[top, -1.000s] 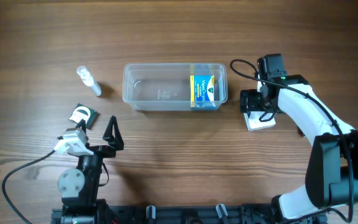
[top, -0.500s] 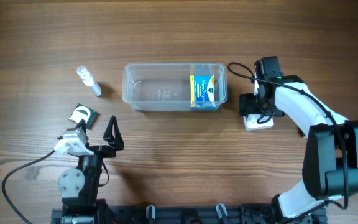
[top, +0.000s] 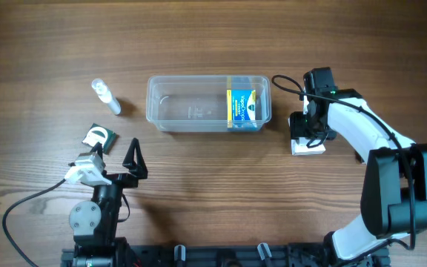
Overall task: Pack container
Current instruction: 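Lift the Hansaplast box and carry it over the container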
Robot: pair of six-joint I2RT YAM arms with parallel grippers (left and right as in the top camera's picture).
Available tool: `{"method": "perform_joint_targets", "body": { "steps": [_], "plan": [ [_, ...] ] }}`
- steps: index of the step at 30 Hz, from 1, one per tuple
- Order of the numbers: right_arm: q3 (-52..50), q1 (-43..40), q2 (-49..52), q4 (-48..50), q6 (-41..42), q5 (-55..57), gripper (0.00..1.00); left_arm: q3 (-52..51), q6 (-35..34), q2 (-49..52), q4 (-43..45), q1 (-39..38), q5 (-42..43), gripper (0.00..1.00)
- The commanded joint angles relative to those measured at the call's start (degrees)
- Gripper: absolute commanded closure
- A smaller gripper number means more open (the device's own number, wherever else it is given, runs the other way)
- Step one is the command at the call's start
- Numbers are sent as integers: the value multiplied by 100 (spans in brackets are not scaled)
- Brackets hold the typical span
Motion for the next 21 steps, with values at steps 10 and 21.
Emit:
{"method": "perform_joint_targets", "body": {
  "steps": [10,21],
  "plan": [
    [1620,-17,-251,-1338,160,-367,36,-35,48,-24,-24,42,-74,0],
    [2109,195,-909,-892,380,-2739,36,-35,48,-22,-24,42,-74,0]
  ]
}}
